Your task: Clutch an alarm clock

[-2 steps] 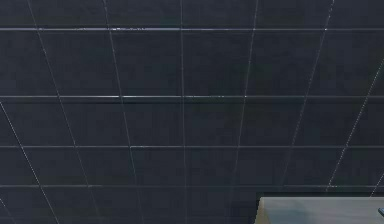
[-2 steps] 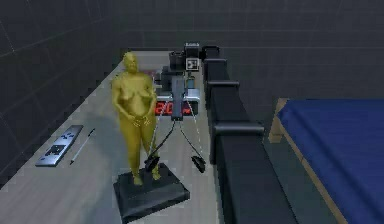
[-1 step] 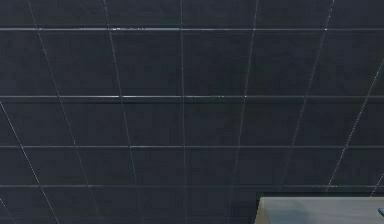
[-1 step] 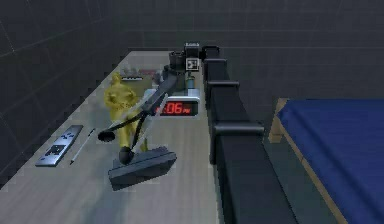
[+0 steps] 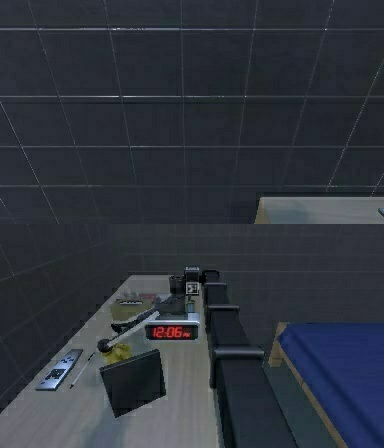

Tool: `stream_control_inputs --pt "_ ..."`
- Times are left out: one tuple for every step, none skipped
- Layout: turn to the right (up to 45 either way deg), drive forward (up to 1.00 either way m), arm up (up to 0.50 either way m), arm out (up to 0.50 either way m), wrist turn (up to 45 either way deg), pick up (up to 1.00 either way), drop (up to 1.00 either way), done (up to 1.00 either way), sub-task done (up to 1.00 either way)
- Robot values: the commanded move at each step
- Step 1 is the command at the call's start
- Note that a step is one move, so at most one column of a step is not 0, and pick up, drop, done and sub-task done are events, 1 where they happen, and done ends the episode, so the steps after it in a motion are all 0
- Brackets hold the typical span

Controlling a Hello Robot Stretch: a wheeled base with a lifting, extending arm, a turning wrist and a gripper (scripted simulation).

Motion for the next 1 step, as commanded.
stream_control_inputs --pt "0.0 0.0 0.0 0.0 45.0 0.0 0.0 0.0 0.0"
